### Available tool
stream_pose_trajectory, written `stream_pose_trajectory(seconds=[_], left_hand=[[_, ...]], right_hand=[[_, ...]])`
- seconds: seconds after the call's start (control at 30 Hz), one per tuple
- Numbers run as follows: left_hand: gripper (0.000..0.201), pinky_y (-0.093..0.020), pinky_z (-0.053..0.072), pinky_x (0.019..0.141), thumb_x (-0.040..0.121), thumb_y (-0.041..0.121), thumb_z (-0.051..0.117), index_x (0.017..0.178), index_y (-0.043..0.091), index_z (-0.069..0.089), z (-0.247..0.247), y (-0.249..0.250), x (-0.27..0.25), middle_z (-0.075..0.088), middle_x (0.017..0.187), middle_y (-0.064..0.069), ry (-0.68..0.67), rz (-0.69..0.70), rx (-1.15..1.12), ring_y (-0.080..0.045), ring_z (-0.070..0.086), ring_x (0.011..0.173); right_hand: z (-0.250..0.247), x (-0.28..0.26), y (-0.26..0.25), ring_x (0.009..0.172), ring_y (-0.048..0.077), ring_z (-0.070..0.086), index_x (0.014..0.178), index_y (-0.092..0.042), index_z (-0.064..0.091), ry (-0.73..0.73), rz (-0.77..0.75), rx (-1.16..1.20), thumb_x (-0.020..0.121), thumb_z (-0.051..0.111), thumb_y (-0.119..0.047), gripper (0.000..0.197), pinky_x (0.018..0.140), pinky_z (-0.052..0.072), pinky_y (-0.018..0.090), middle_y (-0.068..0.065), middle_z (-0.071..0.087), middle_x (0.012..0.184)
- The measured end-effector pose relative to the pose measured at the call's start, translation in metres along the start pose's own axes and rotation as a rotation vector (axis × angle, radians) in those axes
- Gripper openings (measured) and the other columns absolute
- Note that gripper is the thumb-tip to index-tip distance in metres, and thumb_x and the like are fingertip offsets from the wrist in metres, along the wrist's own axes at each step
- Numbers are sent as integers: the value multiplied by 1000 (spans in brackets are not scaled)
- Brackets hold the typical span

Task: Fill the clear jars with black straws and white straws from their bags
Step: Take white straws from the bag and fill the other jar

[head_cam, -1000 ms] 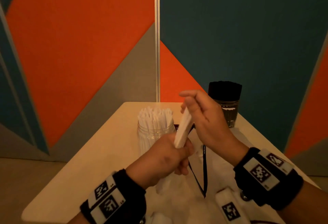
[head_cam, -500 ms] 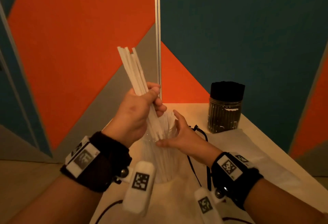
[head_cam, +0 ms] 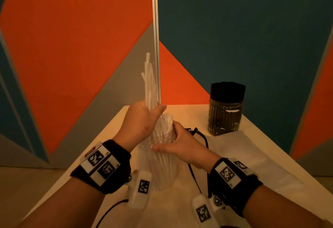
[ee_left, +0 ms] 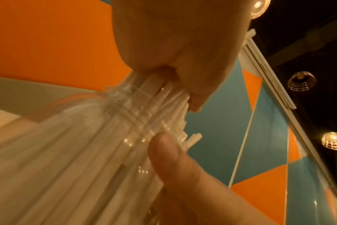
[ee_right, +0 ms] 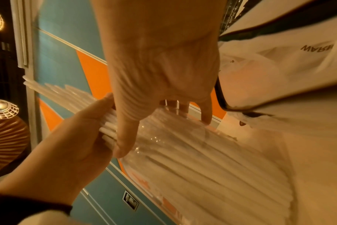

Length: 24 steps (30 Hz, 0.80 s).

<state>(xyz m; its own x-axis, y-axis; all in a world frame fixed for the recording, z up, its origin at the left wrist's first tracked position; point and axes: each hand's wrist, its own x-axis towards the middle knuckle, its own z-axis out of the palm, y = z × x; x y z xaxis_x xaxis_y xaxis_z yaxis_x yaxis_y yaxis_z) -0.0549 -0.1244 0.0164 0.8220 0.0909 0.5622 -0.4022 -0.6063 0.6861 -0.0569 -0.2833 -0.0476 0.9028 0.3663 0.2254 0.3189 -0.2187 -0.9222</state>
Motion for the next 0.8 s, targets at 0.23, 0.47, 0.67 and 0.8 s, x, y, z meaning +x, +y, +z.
stream_pose_trajectory(seconds=[0.23, 0.47, 0.67, 0.8], left_hand=[[27, -49, 54, 83, 82, 48, 67, 81, 22, 73, -6, 0, -7, 73, 81, -2, -181, -94, -43, -22, 70, 80], [27, -44, 53, 96, 91, 44, 64, 89, 23, 80, -23, 5, -6, 76, 96, 3, -401, -195, -246, -17, 71, 94], [28, -32, 52, 92, 86, 53, 66, 98, 31, 78, -20, 3, -2, 74, 99, 12, -422, -197, -155, -2, 68, 94], [53, -47, 42, 106, 82, 60, 52, 130, 38, 60, -2, -9, -6, 55, 136, 1, -296, 21, 111, -20, 51, 127]], right_hand=[[-1, 2, 1, 114, 2, 61, 116, -48, 45, 0, -1, -14, 67, 93, -34, 70, 99, 53, 30, -13, 62, 125], [-1, 1, 2, 105, -8, 62, 110, -50, 47, -17, -9, -6, 70, 92, -29, 64, 86, 52, 14, -21, 64, 117], [-1, 1, 2, 101, -11, 63, 115, -46, 46, -26, -3, 24, 71, 92, -26, 66, 79, 51, 9, -18, 64, 117], [-1, 0, 1, 96, -13, 64, 128, -34, 43, -8, -1, 40, 72, 91, -26, 74, 73, 50, 7, -15, 64, 117]])
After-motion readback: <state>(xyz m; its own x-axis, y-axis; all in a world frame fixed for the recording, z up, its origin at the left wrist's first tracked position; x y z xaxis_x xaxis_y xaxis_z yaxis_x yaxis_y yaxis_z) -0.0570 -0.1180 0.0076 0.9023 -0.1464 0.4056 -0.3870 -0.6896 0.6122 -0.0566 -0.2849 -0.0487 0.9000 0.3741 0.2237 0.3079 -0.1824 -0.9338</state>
